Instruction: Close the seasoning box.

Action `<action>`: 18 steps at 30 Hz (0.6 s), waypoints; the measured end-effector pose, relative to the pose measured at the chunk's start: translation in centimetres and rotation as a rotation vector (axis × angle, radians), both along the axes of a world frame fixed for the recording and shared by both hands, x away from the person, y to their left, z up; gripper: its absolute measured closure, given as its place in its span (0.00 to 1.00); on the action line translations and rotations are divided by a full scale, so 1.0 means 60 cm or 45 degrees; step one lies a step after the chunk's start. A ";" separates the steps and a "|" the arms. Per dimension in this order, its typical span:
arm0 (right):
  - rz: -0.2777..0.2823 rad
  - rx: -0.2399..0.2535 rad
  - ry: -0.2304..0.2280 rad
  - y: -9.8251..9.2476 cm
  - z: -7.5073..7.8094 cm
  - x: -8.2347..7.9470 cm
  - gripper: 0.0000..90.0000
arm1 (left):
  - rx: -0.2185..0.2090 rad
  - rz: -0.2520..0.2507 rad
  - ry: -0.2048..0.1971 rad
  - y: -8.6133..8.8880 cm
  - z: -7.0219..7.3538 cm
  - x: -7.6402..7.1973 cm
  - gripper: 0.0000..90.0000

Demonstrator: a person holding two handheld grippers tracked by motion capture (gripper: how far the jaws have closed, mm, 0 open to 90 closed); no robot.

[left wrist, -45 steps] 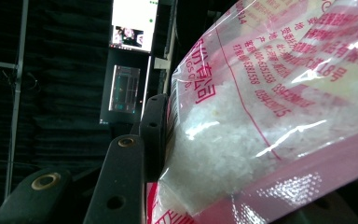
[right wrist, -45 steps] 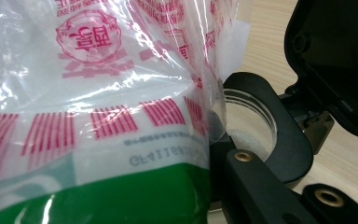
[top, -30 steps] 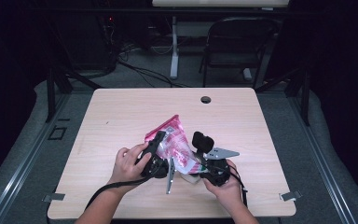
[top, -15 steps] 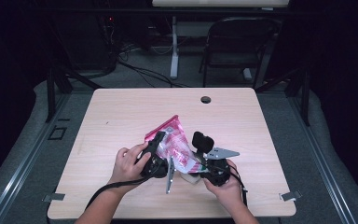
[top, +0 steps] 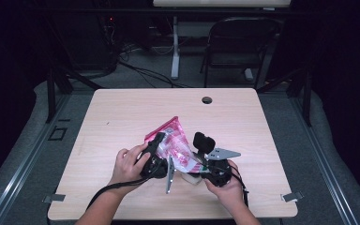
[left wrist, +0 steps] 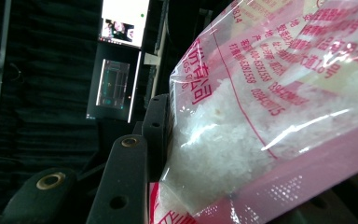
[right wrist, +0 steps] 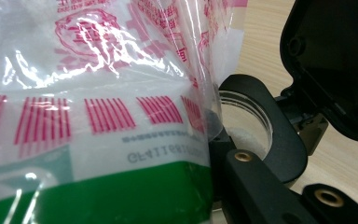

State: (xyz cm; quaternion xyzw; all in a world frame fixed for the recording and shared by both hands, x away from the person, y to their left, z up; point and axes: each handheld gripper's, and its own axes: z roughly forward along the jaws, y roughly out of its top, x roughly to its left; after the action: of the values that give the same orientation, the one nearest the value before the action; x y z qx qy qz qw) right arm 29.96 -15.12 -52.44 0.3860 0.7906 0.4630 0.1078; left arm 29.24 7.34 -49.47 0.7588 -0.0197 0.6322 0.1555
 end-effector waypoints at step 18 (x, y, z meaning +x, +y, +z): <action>0.004 0.003 -0.006 0.003 0.005 0.005 1.00 | -0.128 0.019 0.148 0.019 -0.010 0.014 0.75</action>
State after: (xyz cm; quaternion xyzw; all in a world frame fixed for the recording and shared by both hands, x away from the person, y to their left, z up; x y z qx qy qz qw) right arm 30.24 -14.95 -52.12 0.3840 0.7903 0.4650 0.1083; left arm 30.07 8.47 -50.09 0.7855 0.0269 0.5884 0.1897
